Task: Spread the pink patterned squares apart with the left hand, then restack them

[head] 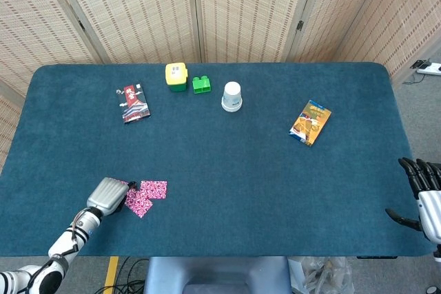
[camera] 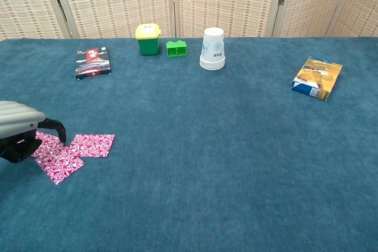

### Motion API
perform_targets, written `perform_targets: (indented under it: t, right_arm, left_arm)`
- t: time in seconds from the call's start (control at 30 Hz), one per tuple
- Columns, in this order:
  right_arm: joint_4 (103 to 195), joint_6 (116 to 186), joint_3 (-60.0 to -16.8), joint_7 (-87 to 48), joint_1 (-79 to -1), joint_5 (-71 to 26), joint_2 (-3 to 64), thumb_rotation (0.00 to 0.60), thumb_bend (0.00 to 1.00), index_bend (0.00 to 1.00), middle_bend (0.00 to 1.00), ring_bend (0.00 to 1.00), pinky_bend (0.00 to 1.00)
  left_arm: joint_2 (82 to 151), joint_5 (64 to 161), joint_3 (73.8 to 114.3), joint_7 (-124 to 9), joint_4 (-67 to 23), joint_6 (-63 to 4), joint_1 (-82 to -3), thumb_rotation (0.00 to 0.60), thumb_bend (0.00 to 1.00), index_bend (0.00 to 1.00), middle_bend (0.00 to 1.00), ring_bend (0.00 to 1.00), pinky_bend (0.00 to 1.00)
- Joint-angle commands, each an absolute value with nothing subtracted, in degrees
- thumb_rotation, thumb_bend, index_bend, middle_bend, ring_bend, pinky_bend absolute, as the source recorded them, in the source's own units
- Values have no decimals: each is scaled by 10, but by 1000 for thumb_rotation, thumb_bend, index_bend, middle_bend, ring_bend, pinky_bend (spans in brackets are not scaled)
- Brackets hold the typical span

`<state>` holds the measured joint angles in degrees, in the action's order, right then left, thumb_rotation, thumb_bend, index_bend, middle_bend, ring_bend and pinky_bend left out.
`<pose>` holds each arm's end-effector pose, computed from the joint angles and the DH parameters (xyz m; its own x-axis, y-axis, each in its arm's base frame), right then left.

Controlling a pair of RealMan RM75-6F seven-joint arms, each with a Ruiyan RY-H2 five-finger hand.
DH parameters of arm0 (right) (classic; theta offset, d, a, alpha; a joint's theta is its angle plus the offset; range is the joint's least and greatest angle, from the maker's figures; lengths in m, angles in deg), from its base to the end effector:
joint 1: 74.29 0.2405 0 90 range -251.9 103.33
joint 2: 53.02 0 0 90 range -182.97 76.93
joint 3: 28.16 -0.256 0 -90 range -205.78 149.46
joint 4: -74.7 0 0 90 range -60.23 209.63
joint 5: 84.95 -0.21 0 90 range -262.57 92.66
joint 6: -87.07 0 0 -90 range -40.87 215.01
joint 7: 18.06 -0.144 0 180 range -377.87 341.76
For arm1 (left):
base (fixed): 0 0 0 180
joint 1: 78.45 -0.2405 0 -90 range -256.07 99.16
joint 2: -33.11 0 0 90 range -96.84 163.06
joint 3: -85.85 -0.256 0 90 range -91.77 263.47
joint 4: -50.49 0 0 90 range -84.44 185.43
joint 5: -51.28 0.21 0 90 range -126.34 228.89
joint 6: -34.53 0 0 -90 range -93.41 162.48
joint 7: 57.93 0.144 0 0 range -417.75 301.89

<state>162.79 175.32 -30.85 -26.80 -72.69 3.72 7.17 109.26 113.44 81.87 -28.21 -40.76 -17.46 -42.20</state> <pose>-0.3298 -0.1631 0.1932 0.3890 0.0308 0.9207 -0.9211 -0.0037 0.3893 -0.2490 0.2809 0.0158 0.7028 0.4153 0.5776 0.7110 -0.3855 -0.5881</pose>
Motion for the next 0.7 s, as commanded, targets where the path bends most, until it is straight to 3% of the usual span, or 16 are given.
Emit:
perform_targets:
  t: [0.03, 0.7]
  right_arm:
    - [1628, 1754, -309, -268, -727, 37, 72, 600, 92, 0, 125, 3, 61]
    - [1630, 1752, -310, -266, -726, 37, 71, 600, 91, 0, 125, 2, 61]
  left_arm:
    - [1096, 1130, 819, -282, -400, -169, -422, 600, 753, 290, 973, 886, 1000]
    - [1060, 1109, 798, -236, -471, -191, -435, 600, 752, 296, 973, 886, 1000]
